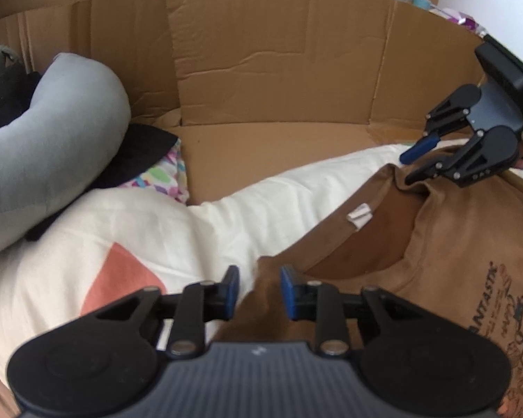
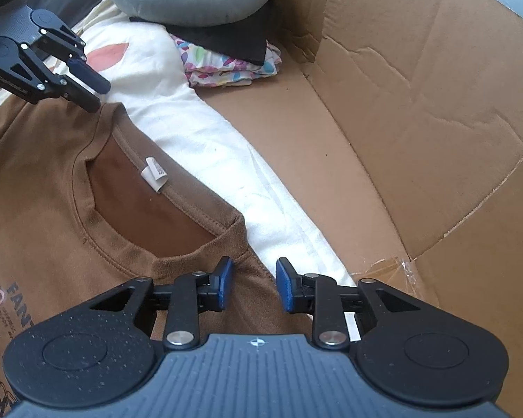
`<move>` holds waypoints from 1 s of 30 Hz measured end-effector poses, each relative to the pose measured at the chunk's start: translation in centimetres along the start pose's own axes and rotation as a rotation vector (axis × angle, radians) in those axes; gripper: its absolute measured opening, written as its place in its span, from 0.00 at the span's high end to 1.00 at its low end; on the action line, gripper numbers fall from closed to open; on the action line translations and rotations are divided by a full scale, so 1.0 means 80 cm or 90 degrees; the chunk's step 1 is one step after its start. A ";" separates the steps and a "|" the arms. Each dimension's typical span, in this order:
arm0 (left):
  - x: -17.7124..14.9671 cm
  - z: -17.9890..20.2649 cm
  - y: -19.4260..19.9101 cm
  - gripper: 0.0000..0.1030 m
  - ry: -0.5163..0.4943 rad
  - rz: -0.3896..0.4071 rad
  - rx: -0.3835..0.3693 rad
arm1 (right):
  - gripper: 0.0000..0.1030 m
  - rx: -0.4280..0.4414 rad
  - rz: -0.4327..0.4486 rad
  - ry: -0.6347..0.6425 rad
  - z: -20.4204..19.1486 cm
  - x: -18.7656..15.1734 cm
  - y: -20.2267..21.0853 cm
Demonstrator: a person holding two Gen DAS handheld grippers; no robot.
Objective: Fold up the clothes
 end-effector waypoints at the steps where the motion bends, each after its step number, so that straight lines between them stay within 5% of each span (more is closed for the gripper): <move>1: 0.001 -0.003 -0.002 0.76 0.003 -0.001 0.005 | 0.67 0.002 -0.001 -0.001 0.001 0.001 -0.001; 14: -0.027 0.010 -0.034 0.75 -0.020 -0.052 0.004 | 0.66 0.030 -0.035 0.003 -0.004 0.000 -0.025; 17: -0.026 0.011 -0.035 0.77 -0.019 -0.056 0.003 | 0.75 0.035 -0.036 0.022 -0.013 0.000 -0.027; 19: -0.024 0.013 -0.034 0.89 -0.030 -0.056 0.004 | 0.91 0.034 -0.038 0.041 -0.021 0.001 -0.028; 30: 0.001 0.010 -0.005 0.95 -0.048 0.002 0.038 | 0.94 -0.019 0.000 0.034 -0.012 0.020 0.000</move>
Point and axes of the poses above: each gripper's, at about its wrist camera, not at the fingertips, and y roughly against the way its jaws point, z to its right, x to its top, the point moved 10 cm from there along -y, roughly the way its jaws point, and after that the axes turned 8 degrees about x, right-handed, at the moved point
